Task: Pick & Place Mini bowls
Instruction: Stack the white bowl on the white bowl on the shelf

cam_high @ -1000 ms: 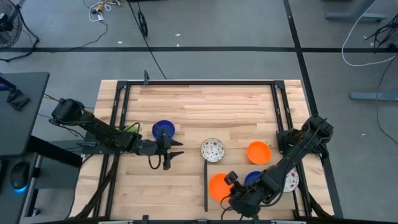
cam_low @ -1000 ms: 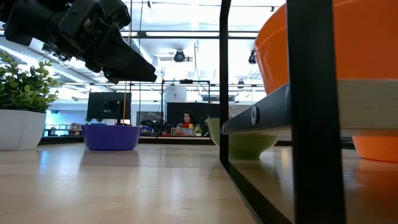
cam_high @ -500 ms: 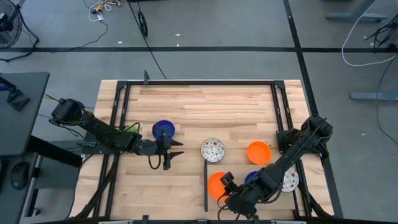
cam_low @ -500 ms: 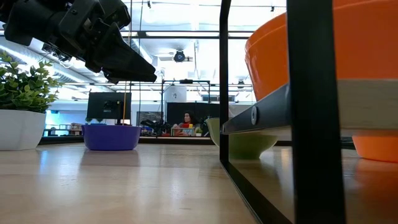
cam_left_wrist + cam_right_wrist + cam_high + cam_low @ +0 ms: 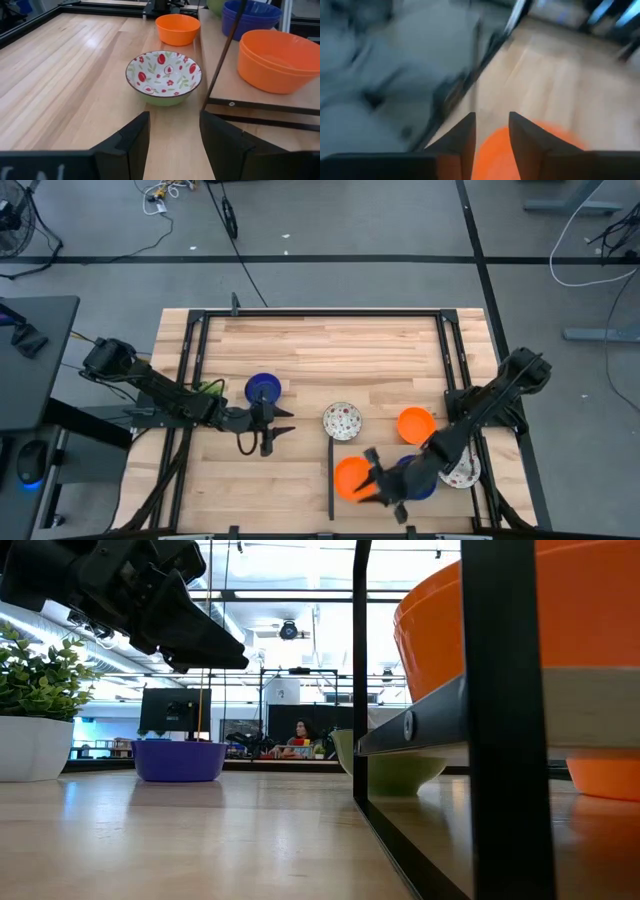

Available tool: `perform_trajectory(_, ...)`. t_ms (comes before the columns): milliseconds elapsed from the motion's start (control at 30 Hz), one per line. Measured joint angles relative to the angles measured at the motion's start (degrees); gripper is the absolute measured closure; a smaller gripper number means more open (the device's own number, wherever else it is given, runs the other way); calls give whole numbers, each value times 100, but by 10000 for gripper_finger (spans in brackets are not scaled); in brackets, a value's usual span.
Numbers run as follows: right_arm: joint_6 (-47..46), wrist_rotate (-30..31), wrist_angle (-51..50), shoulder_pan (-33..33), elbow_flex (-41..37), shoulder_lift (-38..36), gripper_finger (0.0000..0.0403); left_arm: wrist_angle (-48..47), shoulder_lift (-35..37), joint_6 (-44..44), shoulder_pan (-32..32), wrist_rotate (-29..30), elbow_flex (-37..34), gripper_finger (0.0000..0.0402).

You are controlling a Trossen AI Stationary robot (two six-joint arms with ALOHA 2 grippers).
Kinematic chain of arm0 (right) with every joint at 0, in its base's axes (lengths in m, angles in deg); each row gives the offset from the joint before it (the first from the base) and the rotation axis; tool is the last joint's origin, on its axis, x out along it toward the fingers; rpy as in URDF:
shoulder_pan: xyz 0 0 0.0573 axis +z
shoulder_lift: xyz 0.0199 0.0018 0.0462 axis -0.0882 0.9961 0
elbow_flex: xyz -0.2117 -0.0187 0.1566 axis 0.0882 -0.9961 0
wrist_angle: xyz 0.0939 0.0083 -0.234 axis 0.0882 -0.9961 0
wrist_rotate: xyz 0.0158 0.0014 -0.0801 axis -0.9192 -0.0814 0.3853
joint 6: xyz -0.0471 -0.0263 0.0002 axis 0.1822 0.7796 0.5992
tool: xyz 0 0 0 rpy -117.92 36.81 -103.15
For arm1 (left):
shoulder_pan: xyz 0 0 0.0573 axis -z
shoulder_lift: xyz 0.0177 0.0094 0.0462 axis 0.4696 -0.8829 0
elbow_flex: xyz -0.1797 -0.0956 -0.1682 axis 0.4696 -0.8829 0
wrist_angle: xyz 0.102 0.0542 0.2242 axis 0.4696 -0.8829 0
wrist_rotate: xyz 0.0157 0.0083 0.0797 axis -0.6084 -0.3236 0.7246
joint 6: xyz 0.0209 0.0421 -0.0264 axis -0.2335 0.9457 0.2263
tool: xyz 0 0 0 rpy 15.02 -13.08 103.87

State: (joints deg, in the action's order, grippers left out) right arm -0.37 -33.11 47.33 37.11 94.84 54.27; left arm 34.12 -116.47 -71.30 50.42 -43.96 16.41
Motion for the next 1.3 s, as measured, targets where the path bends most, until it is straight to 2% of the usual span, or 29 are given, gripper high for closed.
perform_trajectory(133,975,1161,2467,-46,-999,-341,307,12,0,1,0,38,0,225)
perform_trajectory(267,1397,2878,4541,-298,-1702,-357,322,29,0,3,-5,46,0,225)
perform_trajectory(400,502,5172,4949,-714,-1972,-352,332,26,0,7,-9,53,0,225)
perform_trajectory(467,471,5826,4929,-905,-1978,-352,334,23,0,9,-9,52,0,225)
perform_trajectory(633,1301,6317,4922,-1198,-1700,-462,340,21,0,19,-11,71,0,225)
perform_trajectory(800,2805,6779,4802,-1263,-1248,-646,350,19,0,49,-11,99,0,225)
perform_trajectory(900,3207,7061,4414,-1258,-1074,-650,354,17,0,61,-11,99,0,225)
perform_trajectory(1000,3297,7085,3702,-1175,-978,-643,360,17,0,61,-11,99,0,225)
perform_trajectory(1133,3411,7078,3628,-1053,-880,-643,372,17,0,61,-11,149,0,225)
perform_trajectory(1233,3093,6748,3606,-934,-879,-643,389,17,0,61,-11,158,0,225)
perform_trajectory(1300,2454,6244,3463,-832,-879,-645,398,17,0,61,-11,158,0,225)
